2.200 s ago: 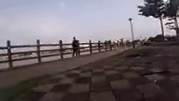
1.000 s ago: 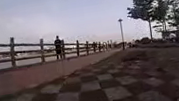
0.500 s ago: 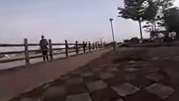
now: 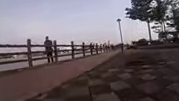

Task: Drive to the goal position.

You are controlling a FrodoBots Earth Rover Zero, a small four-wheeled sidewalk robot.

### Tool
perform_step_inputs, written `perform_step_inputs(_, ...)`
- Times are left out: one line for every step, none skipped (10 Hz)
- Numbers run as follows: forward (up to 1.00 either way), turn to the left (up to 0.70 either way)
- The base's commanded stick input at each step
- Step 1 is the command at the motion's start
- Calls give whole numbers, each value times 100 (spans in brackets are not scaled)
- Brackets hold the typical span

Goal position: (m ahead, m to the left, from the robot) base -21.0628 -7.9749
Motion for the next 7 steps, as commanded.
perform_step_inputs(0,0)
perform_step_inputs(0,0)
perform_step_inputs(0,0)
perform_step_inputs(0,0)
perform_step_inputs(0,0)
perform_step_inputs(0,0)
perform_step_inputs(0,0)
